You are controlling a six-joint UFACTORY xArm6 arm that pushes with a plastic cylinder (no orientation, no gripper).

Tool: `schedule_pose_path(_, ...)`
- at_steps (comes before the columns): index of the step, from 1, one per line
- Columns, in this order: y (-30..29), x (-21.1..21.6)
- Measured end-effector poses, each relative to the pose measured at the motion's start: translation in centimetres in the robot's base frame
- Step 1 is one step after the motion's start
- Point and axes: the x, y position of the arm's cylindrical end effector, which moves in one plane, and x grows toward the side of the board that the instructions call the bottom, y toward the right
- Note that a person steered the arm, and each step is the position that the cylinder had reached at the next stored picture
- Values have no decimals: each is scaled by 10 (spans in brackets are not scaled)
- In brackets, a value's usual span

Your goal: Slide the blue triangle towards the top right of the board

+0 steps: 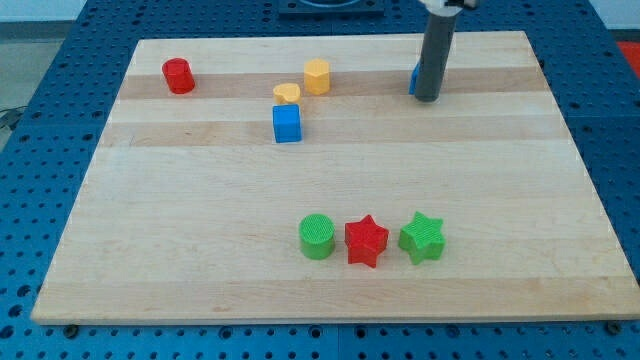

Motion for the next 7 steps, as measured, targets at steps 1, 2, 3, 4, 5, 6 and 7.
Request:
schedule_pose_path(1,-17,12)
schedule_pose_path(2,-66,41)
schedule_pose_path(3,-83,36)
schedule_pose_path(4,-79,-7)
schedule_pose_path(5,-77,-9)
schedule_pose_path(6,-71,-10)
schedule_pose_path(7,-34,-10)
